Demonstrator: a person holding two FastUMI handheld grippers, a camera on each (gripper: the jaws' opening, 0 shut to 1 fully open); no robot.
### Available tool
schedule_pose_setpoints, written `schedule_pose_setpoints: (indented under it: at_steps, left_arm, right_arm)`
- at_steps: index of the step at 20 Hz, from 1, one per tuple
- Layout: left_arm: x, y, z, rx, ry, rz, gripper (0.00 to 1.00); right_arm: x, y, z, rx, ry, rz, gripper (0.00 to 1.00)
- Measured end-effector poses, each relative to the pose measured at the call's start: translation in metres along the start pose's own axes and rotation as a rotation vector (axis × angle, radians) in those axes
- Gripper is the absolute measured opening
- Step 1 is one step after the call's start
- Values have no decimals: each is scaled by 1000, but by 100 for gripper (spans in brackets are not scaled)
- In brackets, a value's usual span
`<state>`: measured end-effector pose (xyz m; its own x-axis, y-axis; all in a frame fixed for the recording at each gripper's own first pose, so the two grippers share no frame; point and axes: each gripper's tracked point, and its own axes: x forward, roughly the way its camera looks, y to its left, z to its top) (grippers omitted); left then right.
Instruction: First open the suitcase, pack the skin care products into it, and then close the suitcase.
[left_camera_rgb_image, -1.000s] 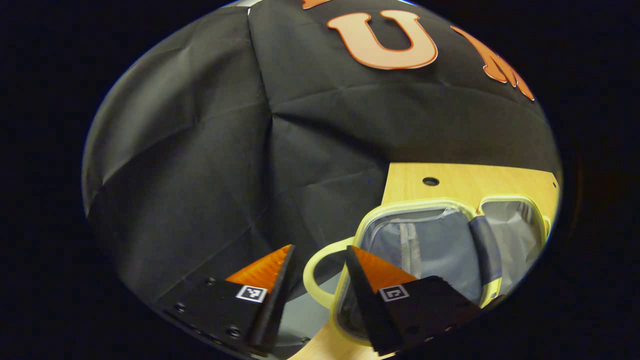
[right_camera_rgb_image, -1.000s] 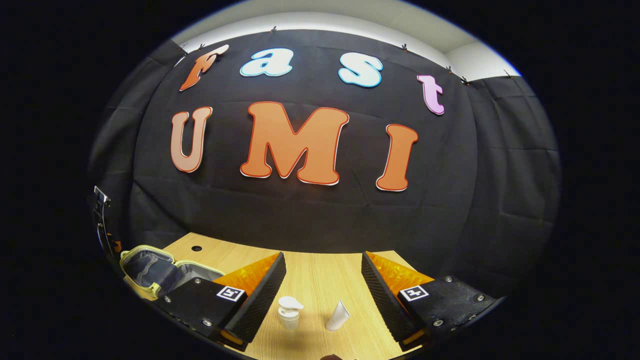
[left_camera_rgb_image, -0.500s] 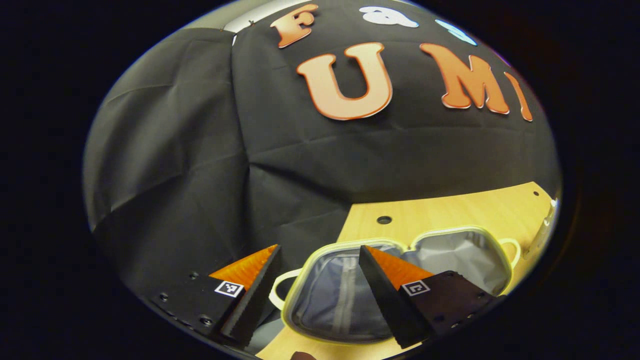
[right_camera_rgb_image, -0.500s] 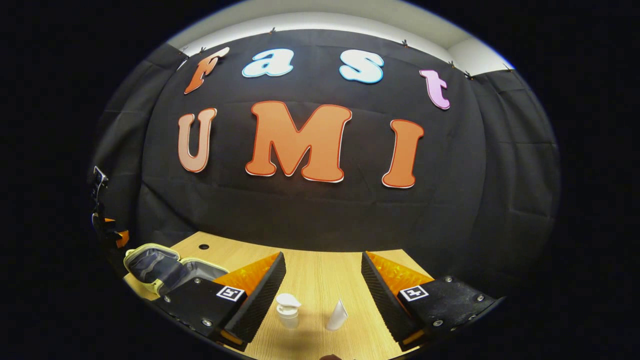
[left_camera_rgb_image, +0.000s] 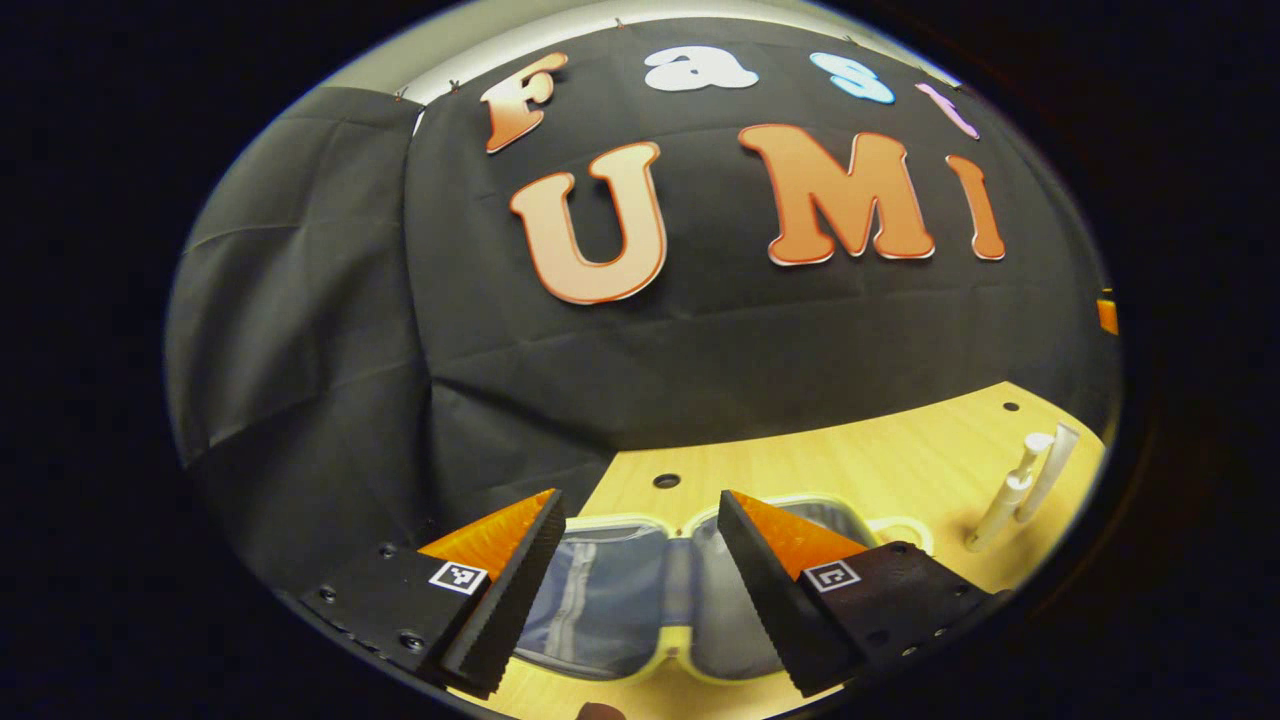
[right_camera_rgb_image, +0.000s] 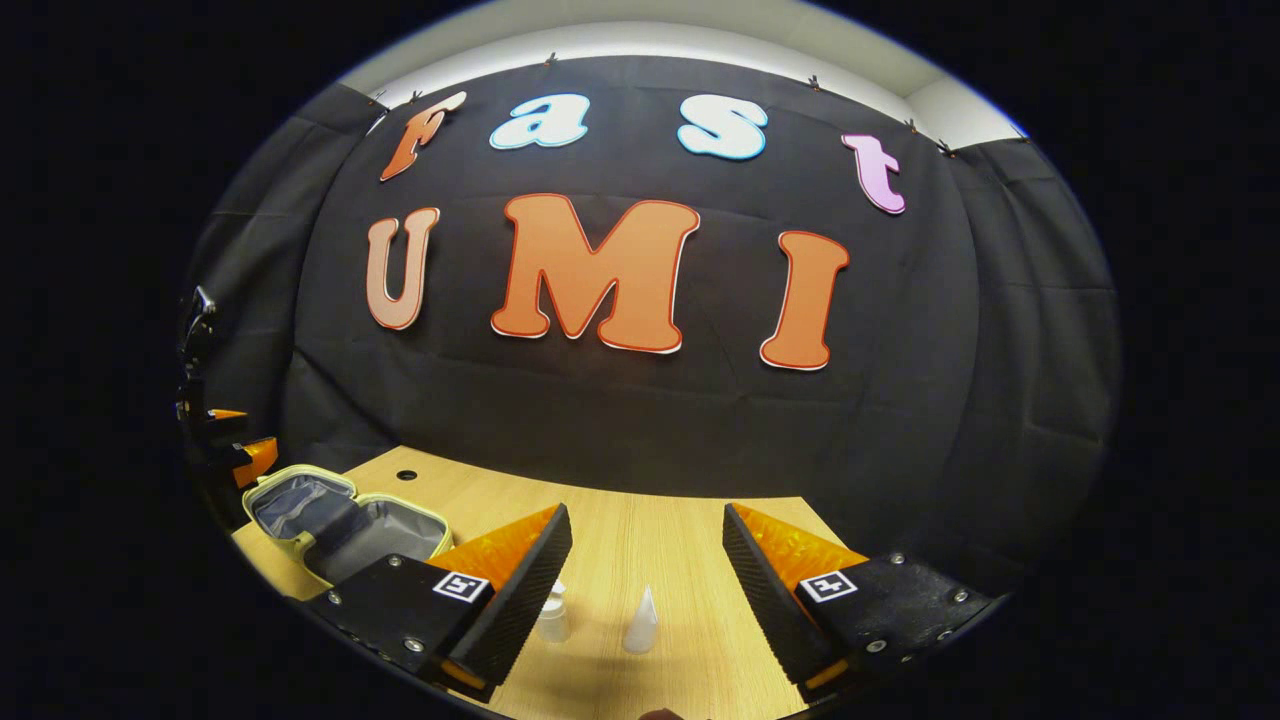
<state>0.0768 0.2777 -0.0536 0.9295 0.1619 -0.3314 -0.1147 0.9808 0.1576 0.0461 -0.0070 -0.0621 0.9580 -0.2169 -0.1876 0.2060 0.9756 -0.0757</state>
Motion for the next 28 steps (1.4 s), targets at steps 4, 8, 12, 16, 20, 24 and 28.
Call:
schedule_pose_setpoints:
  at_steps: [4,8,12,16,20,24,28]
  left_arm:
    - [-17,-51,39,-27,-77,-54,98]
    - [-33,-95,72,-37,-150,-107,99]
    - [-36,-144,69,-12,-135,-201,99]
    - [-40,-208,36,19,-49,-351,99]
    - [-42,-266,4,70,26,-465,99]
    - [-38,-310,-30,88,97,-533,99]
    - [-23,-353,-73,122,171,-585,99]
  right_arm:
    - [-3,-12,-5,-12,-15,-2,97]
    - [-3,-9,-12,1,-30,29,97]
    - [0,-6,-30,12,-7,47,97]
    - [3,-10,-58,3,55,62,97]
    - [3,-22,-67,1,83,64,97]
    - [-1,-40,-72,-12,97,48,97]
    - [-5,-59,-77,-7,112,21,97]
